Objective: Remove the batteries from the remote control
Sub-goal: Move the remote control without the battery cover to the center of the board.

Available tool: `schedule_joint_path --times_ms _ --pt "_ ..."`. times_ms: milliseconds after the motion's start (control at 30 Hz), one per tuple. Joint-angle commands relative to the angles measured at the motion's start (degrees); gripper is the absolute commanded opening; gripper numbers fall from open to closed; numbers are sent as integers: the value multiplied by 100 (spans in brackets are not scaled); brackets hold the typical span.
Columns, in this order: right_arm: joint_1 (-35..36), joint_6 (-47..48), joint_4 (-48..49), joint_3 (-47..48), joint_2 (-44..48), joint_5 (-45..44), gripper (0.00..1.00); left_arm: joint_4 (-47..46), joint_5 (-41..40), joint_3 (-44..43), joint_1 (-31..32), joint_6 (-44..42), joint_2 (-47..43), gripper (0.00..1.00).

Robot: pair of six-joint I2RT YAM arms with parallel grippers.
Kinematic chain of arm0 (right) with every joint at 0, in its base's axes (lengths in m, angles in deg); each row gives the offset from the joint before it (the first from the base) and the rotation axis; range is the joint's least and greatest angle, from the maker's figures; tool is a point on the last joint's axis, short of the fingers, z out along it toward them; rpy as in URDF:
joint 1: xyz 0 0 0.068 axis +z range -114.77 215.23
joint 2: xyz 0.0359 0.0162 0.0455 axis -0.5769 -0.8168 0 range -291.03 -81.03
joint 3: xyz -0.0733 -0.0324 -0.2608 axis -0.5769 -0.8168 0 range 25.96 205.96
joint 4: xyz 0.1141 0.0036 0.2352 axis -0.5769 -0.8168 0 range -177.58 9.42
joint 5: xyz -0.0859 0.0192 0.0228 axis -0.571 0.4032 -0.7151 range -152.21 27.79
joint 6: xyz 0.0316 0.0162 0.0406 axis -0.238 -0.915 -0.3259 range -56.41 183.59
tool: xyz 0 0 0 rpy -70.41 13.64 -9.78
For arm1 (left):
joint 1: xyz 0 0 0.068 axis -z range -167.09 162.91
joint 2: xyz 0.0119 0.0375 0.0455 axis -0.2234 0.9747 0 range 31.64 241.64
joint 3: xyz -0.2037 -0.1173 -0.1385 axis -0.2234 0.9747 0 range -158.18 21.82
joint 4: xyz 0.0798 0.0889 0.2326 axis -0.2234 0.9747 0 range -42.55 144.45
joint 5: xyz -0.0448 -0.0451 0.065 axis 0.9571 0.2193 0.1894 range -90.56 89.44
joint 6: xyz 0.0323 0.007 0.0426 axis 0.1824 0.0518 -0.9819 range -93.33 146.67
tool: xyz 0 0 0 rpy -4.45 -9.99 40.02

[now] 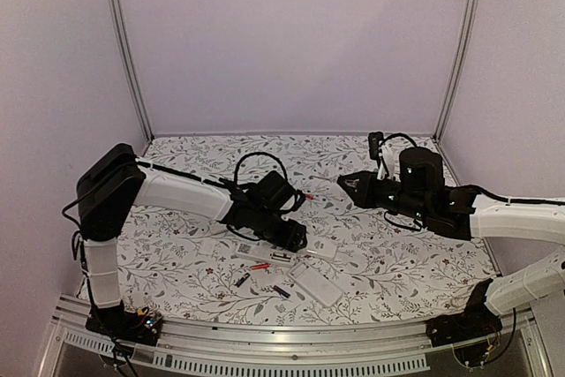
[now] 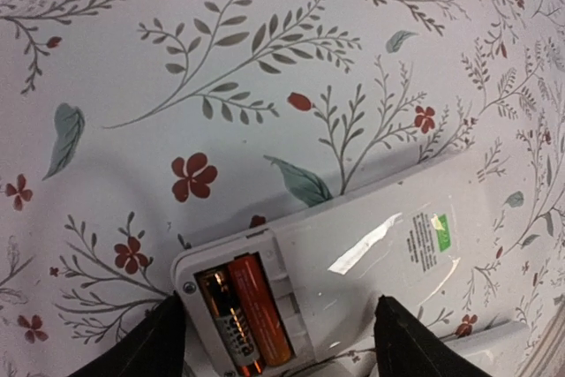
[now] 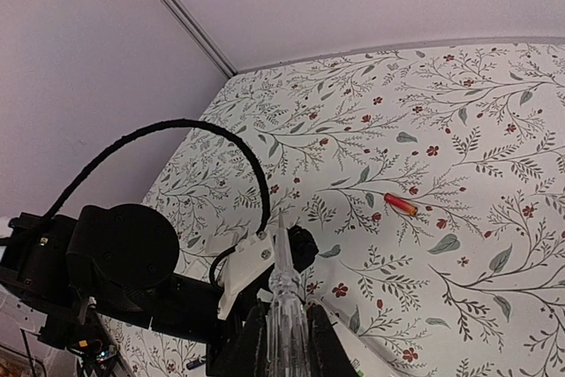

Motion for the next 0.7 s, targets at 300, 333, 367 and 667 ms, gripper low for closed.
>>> schedule_joint_path --times_ms 300,333,367,667 --pt "-96 -129 -483 -150 197 -447 0 -1312 1370 -376 37 -461 595 71" --pt "-148 -147 -580 -159 199 -465 0 -1538 1403 -368 36 -449 575 71" --pt "-232 -188 -697 -168 194 -468 0 -1601 1383 -360 33 -422 531 71" --pt "-556 197 -1145 -334 140 185 0 -1428 695 262 -249 322 -454 70"
